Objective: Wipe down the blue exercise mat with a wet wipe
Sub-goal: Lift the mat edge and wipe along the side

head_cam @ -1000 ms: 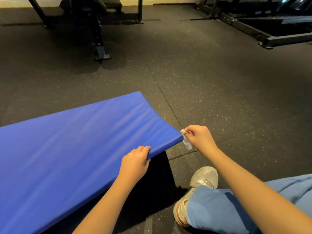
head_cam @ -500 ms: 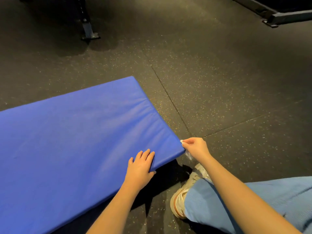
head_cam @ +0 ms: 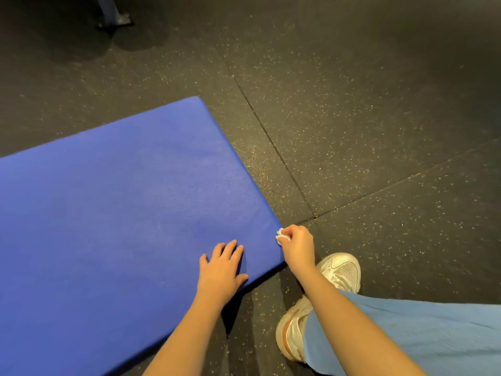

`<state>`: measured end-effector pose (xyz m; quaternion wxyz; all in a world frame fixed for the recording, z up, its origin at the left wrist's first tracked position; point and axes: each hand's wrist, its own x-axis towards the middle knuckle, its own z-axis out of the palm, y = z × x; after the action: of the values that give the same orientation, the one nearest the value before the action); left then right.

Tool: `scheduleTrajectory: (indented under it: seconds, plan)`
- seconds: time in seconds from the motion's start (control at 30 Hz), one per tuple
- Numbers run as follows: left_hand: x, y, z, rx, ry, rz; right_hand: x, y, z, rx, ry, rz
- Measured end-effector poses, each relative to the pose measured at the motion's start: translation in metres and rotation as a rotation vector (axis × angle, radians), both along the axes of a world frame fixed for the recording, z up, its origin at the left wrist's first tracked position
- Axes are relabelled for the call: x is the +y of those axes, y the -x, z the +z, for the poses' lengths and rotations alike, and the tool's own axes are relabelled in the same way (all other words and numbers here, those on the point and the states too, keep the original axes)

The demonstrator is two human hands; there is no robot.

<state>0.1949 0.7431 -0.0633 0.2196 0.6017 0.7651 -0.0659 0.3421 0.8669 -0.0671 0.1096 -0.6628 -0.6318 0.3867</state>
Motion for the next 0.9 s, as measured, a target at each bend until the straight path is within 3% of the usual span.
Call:
scheduleTrajectory:
  seconds: [0.07, 0.23, 0.47, 0.77, 0.9]
  plan:
    - [0.003, 0.002, -0.003, 0.030, -0.028, -0.001, -0.002, -0.001, -0.006, -0.010, -0.068, -0.055]
    - [0.000, 0.003, -0.023, 0.084, -0.037, 0.000, -0.012, -0.001, -0.016, -0.251, -0.187, -0.067]
    - [0.003, 0.001, -0.023, 0.057, 0.020, 0.014, -0.011, 0.010, -0.025, -0.183, -0.263, -0.005]
    - [0.011, 0.001, -0.009, 0.020, 0.049, 0.019, 0.026, 0.025, -0.024, -0.022, -0.191, 0.003]
    - [0.031, 0.024, -0.013, -0.006, -0.138, -0.085, 0.016, 0.022, -0.020, -0.013, -0.214, -0.051]
